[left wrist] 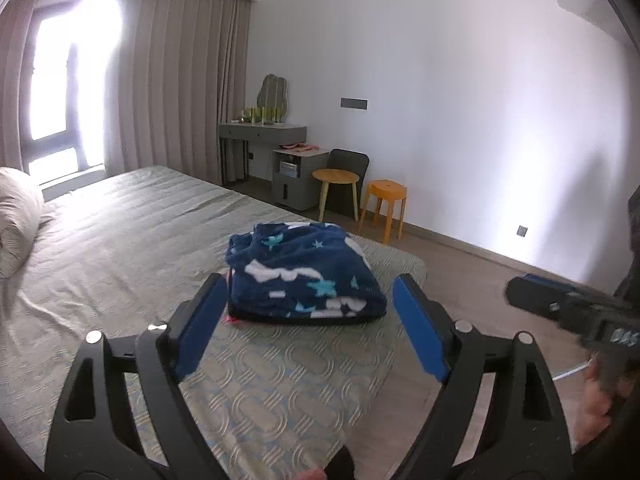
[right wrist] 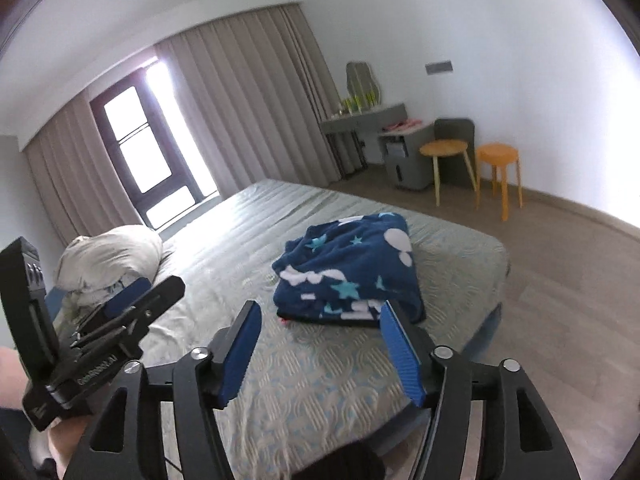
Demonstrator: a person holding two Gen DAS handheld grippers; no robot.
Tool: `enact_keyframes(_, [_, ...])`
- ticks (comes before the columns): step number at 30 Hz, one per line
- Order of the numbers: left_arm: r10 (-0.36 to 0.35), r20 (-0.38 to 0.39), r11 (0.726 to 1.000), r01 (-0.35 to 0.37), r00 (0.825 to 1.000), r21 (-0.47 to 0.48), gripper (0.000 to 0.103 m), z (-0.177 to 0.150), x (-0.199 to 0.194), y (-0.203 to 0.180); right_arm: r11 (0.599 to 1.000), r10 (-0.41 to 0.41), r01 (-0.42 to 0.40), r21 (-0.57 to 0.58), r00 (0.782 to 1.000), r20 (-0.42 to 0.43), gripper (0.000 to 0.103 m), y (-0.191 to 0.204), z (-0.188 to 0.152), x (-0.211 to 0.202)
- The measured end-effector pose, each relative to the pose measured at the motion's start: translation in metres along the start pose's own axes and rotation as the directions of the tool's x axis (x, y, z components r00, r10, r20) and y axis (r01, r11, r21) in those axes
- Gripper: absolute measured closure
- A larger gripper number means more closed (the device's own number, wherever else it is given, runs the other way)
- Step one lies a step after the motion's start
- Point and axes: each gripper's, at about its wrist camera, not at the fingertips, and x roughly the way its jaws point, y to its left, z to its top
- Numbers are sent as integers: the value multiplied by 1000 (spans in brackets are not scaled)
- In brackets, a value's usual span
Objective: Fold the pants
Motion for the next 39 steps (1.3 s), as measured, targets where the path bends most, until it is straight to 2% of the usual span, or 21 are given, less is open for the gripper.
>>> enact_keyframes(3, [42,7,999,-42,999,-18,10,-14,-16,-2,1000,0,0,-15,1000,-3,30,0,-19,-25])
enact_keyframes(6, [2,0,997,-1,1000,-83,8,-30,-26,-2,1000,2,-2,-8,1000,14,24,-5,-36,-43])
enact_keyframes(10, [44,17,990,-42,999,-137,1,-50,-30,-5,999,43,-43,12,999,7,14,-15,-53,-46])
enact_keyframes(12, [66,7,985,-65,998,-161,1,-60,-26,-7,999,31,-31,-23,999,-18,14,-19,-59,-38])
enact_keyframes(15, [66,0,984,-65,998,-166,1,-75,-19,-16,1000,4,-4,-26,1000,2,14,-27,-68,-33])
enact_keyframes(18, [73,-16,985,-74,997,-154,1,-85,-12,-25,1000,28,-28,7,1000,0,14,-37,-77,-31])
enact_keyframes(21, [85,-47,985,-91,995,-144,1,-93,-3,-32,998,57,-57,-20,998,-1,14,-38,-85,-27])
enact_keyframes(25, [104,-84,986,-114,991,-124,1,-99,8,-39,996,64,-64,-62,998,6,14,-36,-93,-19])
enact_keyframes(29, [120,-91,987,-129,989,-97,1,-98,13,-44,995,92,-91,-38,996,5,14,-42,-97,-10])
enact_keyframes(35, [101,-89,989,-109,991,-96,1,-100,15,-48,998,67,-67,-12,998,-21,14,-48,-102,4])
enact_keyframes(39, [94,-99,990,-104,991,-94,1,-102,17,-47,997,77,-77,-10,997,-30,14,-45,-105,8])
